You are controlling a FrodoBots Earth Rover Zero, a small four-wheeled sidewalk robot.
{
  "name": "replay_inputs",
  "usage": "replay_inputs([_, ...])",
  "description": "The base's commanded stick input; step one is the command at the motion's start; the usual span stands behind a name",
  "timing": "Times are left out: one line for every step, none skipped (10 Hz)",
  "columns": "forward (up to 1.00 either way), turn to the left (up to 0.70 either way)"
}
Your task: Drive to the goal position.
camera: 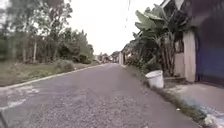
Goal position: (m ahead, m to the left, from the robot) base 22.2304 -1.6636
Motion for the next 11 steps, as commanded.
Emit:
replay_inputs([0.7, 0.0])
replay_inputs([0.7, 0.0])
replay_inputs([0.7, 0.0])
replay_inputs([0.7, 0.0])
replay_inputs([0.7, 0.0])
replay_inputs([0.7, 0.0])
replay_inputs([0.7, 0.0])
replay_inputs([0.7, 0.0])
replay_inputs([0.7, 0.0])
replay_inputs([0.7, 0.0])
replay_inputs([0.7, 0.0])
